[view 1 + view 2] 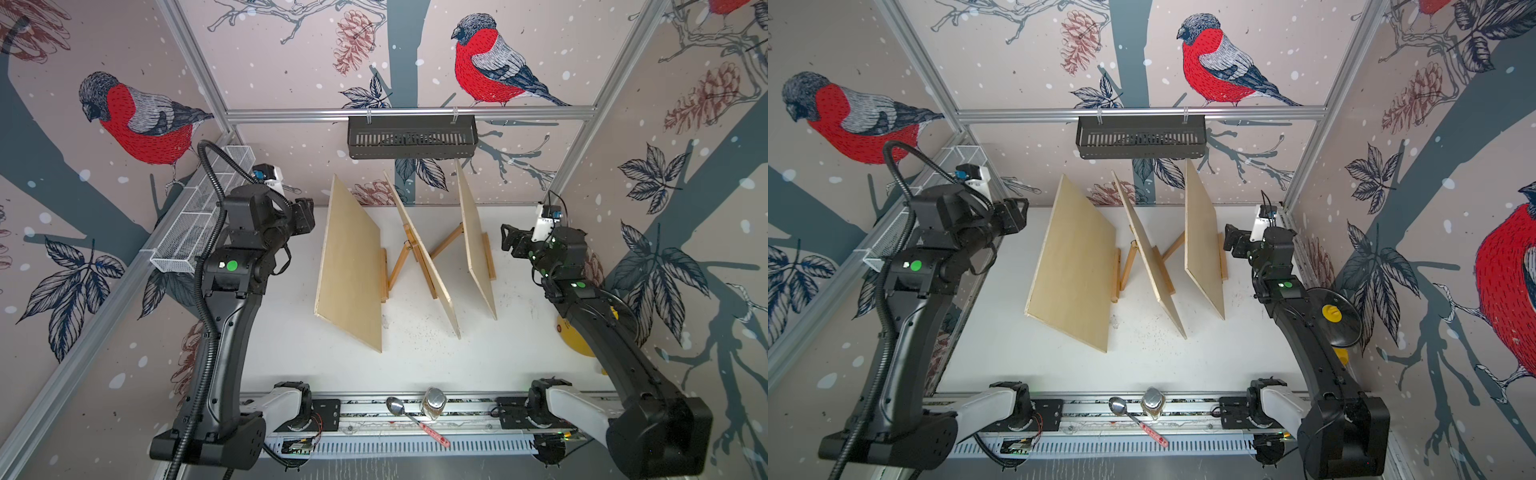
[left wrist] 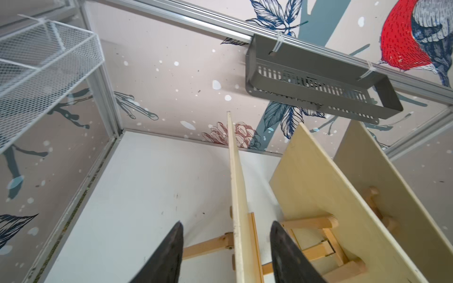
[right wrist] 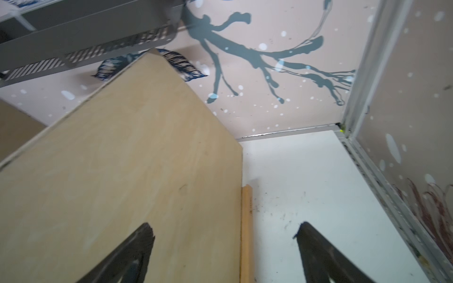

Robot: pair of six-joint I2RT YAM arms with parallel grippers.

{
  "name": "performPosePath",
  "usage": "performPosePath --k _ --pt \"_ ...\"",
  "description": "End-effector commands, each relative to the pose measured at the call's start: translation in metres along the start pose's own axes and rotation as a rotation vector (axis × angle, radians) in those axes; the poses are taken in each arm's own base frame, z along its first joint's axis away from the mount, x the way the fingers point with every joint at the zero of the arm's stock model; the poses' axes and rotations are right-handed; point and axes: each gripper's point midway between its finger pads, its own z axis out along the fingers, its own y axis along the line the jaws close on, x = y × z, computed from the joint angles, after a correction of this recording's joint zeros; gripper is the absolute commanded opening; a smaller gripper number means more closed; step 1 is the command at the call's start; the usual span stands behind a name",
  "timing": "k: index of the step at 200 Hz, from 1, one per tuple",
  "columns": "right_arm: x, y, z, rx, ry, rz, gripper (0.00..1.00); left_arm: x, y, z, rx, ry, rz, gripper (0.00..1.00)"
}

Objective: Disassemble the easel
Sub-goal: Pick up the drawing board from the easel.

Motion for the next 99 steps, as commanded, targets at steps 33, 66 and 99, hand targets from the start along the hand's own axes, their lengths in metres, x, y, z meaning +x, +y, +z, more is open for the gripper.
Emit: performPosePath --k 33,66,99 --pt "0.016 0.029 0.000 -0.065 0.128 -0.055 0.93 0.038 -0.017 0.020 0.052 0.291 -0.025 0.50" --pt "0.014 0.030 -0.001 -0.069 0.130 -0.057 0.93 0.060 -0.017 0.032 0.040 0.388 -0.020 0.48" --pt "0.010 0.031 -0.002 -0.073 0.124 -0.057 0.93 0.080 -0.016 0.045 0.026 0.479 -0.015 0.40"
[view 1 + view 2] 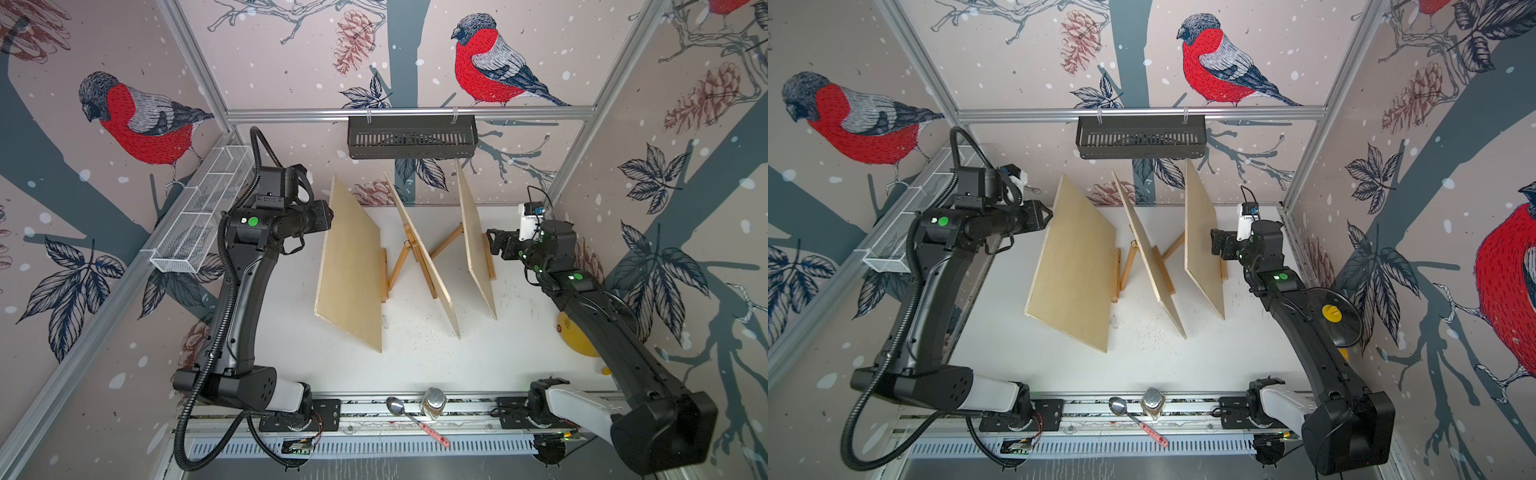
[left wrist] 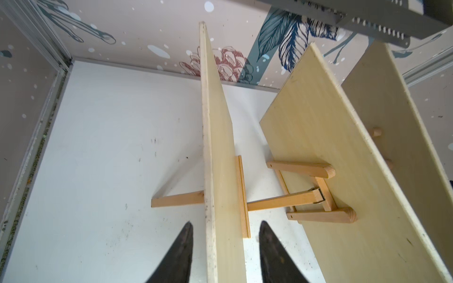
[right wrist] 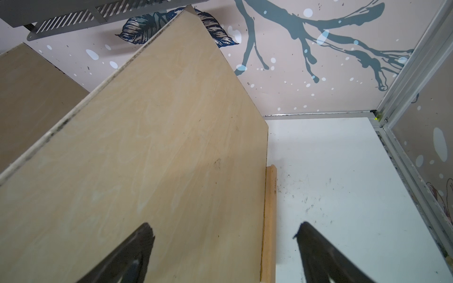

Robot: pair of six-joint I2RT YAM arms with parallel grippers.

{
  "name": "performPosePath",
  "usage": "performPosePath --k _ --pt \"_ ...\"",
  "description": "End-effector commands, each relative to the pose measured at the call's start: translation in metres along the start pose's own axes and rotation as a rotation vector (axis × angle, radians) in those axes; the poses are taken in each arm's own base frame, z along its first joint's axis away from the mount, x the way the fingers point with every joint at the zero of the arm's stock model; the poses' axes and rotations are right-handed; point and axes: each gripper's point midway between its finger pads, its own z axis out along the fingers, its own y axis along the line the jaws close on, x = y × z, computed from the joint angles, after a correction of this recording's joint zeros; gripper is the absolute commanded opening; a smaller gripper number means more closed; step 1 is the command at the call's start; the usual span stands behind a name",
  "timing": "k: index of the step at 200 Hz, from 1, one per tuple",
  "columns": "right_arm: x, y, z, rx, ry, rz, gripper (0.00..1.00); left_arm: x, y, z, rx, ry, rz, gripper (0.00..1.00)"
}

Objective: Disassemble the easel
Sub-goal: Pick up the drawing board from the easel.

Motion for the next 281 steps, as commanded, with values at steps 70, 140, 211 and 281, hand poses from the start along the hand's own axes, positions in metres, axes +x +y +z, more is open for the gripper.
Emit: performPosePath --k 70,140,211,281 --pt "-0.002 0.000 -0.001 0.002 -0.006 -0.022 0.93 0.022 0.016 0.027 -0.109 0.152 0.010 0.41" --pt "-0.001 0.000 0.000 0.000 -0.006 -0.023 0.93 0.024 0.012 0.046 -0.094 0.212 0.009 0.40" --pt "0.000 0.000 0.000 0.000 -0.006 -0.025 0.93 0.036 0.012 0.065 -0.096 0.297 0.007 0.32" --pt "0.001 0.000 0.001 -0.002 -0.008 -0.025 0.94 0.045 0.011 0.068 -0.101 0.338 0.003 0.07"
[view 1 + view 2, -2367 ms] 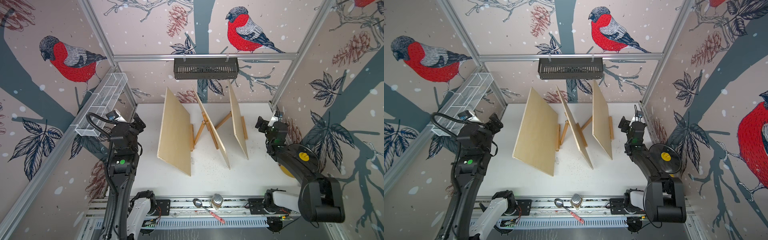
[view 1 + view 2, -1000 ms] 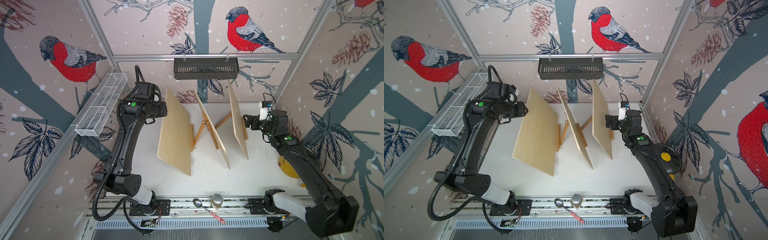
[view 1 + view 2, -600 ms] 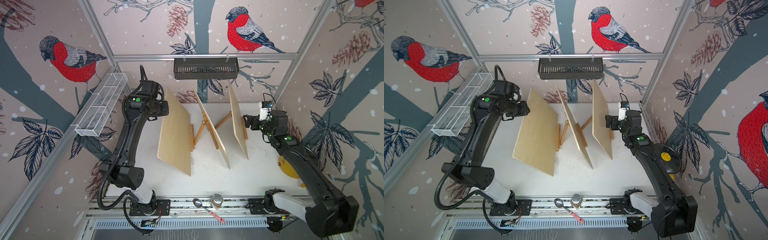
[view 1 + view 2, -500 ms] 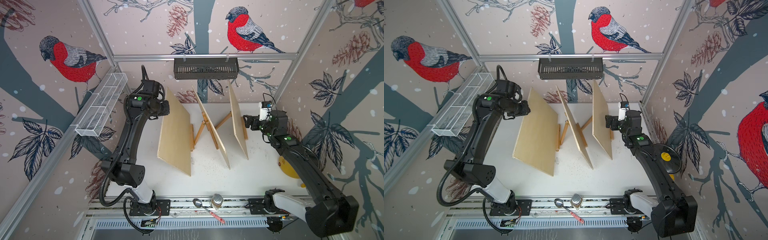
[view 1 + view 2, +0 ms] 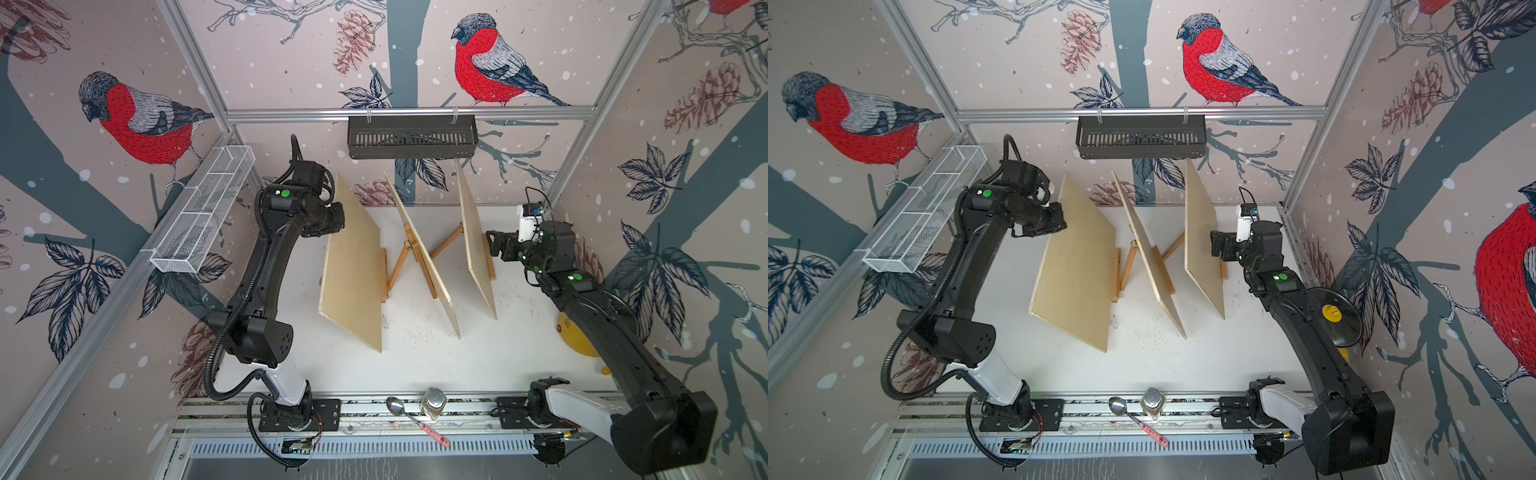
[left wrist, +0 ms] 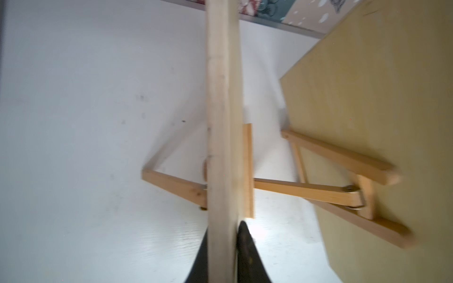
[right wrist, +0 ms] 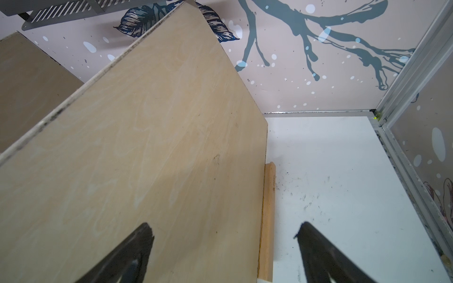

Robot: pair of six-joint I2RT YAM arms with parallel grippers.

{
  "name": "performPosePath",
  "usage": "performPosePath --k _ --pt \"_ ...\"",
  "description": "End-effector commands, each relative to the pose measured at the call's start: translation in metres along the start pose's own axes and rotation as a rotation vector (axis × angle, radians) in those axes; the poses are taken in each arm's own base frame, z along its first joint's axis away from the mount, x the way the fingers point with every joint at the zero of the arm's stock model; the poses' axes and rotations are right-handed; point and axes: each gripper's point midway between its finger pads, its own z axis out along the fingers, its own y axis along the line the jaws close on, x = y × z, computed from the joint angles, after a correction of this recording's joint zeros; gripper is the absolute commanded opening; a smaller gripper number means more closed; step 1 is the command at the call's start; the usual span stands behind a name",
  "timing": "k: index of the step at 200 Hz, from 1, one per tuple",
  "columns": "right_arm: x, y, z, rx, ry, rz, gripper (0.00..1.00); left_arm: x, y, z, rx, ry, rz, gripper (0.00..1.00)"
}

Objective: Disassemble the easel
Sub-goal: Pick up the drawing board from the easel.

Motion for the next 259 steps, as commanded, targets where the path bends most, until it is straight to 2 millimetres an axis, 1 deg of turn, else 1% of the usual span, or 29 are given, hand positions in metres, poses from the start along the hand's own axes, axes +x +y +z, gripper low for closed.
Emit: performPosePath --k 1,12,55,73,87,120,146,191,217,259 --pt "-0.004 0.001 0.000 -0.005 -0.022 -0.008 0.93 0.017 0.018 0.001 -0.091 0.070 0.055 0.07" --pt "-0.004 0.001 0.000 -0.006 -0.022 -0.008 0.93 0.018 0.018 0.002 -0.090 0.075 0.053 0.00" --pt "-0.004 0.001 0.000 -0.008 -0.023 -0.005 0.93 0.019 0.010 0.005 -0.050 0.091 0.046 0.00" --pt "-0.004 0.001 0.000 -0.010 -0.024 -0.003 0.93 0.015 0.005 -0.001 -0.026 0.064 0.053 0.00" --pt "-0.004 0.002 -0.001 -0.012 -0.026 -0.004 0.93 0.011 -0.008 -0.009 0.034 0.032 0.072 0.00" --pt "-0.006 0.004 -0.003 -0.018 -0.037 -0.002 0.93 0.002 -0.039 -0.037 0.198 -0.072 0.124 0.00" --pt "-0.005 0.005 -0.005 -0.019 -0.042 -0.005 0.92 -0.003 -0.052 -0.063 0.256 -0.149 0.146 0.00" --pt "-0.007 0.008 -0.006 -0.021 -0.044 -0.011 0.92 0.000 -0.072 -0.099 0.362 -0.215 0.179 0.00" --pt "-0.007 0.011 -0.007 -0.026 -0.049 -0.012 0.92 0.002 -0.076 -0.119 0.381 -0.249 0.188 0.00" --pt "-0.009 0.014 -0.010 -0.027 -0.054 -0.016 0.92 0.008 -0.068 -0.155 0.320 -0.318 0.173 0.00"
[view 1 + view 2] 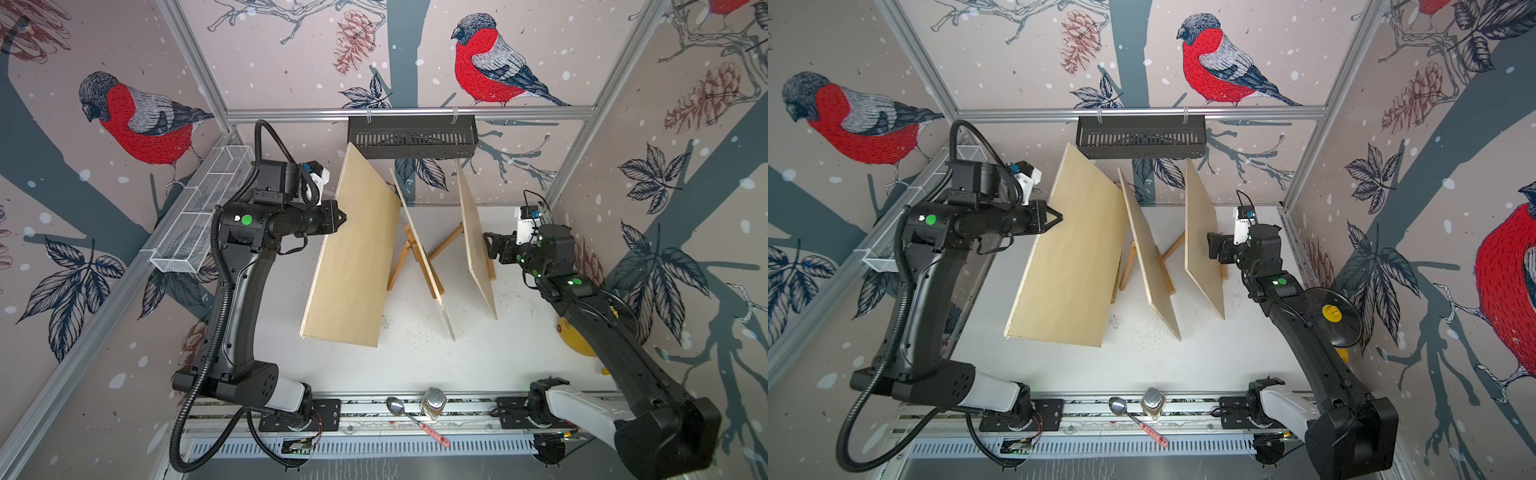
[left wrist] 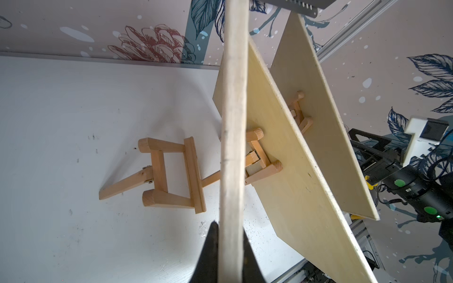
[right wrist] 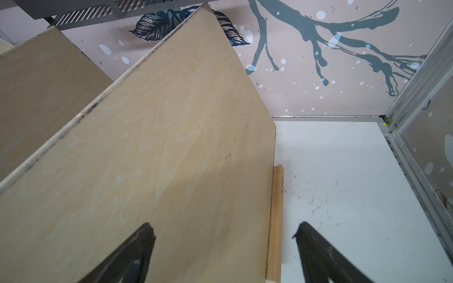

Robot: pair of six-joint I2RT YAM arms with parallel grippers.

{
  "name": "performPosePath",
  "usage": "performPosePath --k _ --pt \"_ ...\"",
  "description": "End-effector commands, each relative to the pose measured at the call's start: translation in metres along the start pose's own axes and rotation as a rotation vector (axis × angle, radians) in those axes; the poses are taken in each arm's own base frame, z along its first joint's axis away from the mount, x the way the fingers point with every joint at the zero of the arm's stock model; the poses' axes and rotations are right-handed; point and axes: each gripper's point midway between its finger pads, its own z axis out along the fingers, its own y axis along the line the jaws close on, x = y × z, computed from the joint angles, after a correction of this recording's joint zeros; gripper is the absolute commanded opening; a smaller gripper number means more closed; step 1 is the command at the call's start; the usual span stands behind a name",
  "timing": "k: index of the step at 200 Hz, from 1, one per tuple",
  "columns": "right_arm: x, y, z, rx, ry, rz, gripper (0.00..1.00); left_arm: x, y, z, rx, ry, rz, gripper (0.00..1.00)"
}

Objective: Disassemble the easel
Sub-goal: Pick up the drawing board from the easel.

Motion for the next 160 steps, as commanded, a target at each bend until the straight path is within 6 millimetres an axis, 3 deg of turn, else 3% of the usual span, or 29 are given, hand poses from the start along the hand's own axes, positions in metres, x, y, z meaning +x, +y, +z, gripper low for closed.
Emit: performPosePath --k 1,65,100,115,160 --pt "-0.007 0.001 -0.003 0.006 -0.026 -0.003 0.92 -0.017 -0.018 -0.028 0.040 -0.110 0.021 0.00" --pt "-0.009 0.009 -0.005 -0.012 -0.029 -0.013 0.91 -0.023 -0.015 -0.086 -0.085 -0.233 0.013 0.00" --pt "-0.012 0.013 -0.009 -0.022 -0.042 -0.018 0.91 -0.024 0.000 -0.122 -0.226 -0.308 -0.010 0.00" --pt "-0.013 0.014 -0.010 -0.023 -0.045 -0.019 0.91 -0.022 0.008 -0.129 -0.275 -0.319 -0.027 0.00" --pt "-0.012 0.016 -0.010 -0.030 -0.044 -0.021 0.91 -0.017 0.035 -0.121 -0.409 -0.291 -0.066 0.00"
